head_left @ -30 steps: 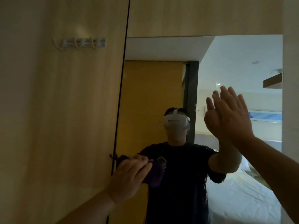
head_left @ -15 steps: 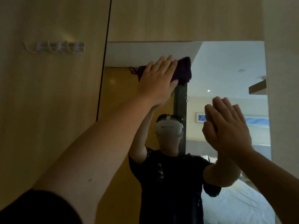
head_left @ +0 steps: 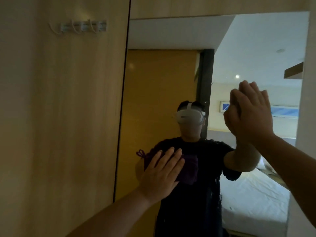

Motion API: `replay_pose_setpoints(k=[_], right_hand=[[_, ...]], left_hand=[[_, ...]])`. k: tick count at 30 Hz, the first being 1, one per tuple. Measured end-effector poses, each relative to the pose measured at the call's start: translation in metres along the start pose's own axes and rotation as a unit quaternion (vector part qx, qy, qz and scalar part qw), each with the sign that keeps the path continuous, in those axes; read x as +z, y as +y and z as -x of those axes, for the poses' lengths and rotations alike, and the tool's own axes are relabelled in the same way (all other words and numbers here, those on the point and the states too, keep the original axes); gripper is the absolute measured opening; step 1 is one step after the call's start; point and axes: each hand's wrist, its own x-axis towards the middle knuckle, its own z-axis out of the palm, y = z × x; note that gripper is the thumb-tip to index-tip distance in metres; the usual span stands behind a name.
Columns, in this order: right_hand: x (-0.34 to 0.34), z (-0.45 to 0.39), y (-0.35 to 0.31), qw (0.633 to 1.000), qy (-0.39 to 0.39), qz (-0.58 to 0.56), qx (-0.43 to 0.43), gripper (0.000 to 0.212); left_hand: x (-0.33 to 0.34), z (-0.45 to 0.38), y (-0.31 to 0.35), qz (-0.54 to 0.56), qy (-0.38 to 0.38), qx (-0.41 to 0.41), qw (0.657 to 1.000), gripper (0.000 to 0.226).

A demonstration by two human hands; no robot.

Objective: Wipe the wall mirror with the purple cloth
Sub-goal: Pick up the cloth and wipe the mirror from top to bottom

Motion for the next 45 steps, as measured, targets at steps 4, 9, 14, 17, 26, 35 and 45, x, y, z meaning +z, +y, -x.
replay_pose_setpoints(k=[4, 9, 14, 17, 26, 35, 45], right_hand=[[-0.008, 0.009, 0.011, 1.000, -0.006, -0.023, 0.010, 0.036], [-0.010, 0.025, 0.027, 0.999, -0.025, 0.038, 0.002, 0.048], [-0.002, 0.022, 0.034, 0.998, -0.006, 0.065, -0.013, 0.055], [0.000, 0.023, 0.039, 0.998, 0.013, 0.061, -0.024, 0.053], [-0.003, 0.021, 0.045, 0.998, 0.033, -0.031, -0.040, 0.043], [-0.017, 0.024, 0.043, 0.998, 0.024, -0.054, -0.029, 0.013], [-0.048, 0.034, 0.076, 1.000, -0.004, 0.022, -0.012, 0.033]], left_hand=[[-0.001, -0.020, -0.010, 0.058, 0.101, -0.009, 0.993, 0.059], [-0.032, -0.146, -0.058, 0.054, 0.189, -0.080, 0.977, 0.061], [-0.087, -0.318, -0.106, 0.022, 0.233, -0.136, 0.963, 0.053], [-0.091, -0.371, -0.109, 0.000, 0.207, -0.122, 0.971, 0.056], [-0.060, -0.280, -0.070, 0.024, 0.147, 0.009, 0.989, 0.056], [0.005, -0.050, 0.054, 0.061, 0.061, 0.082, 0.993, 0.053], [-0.056, -0.191, 0.017, 0.064, 0.165, -0.079, 0.981, 0.050]])
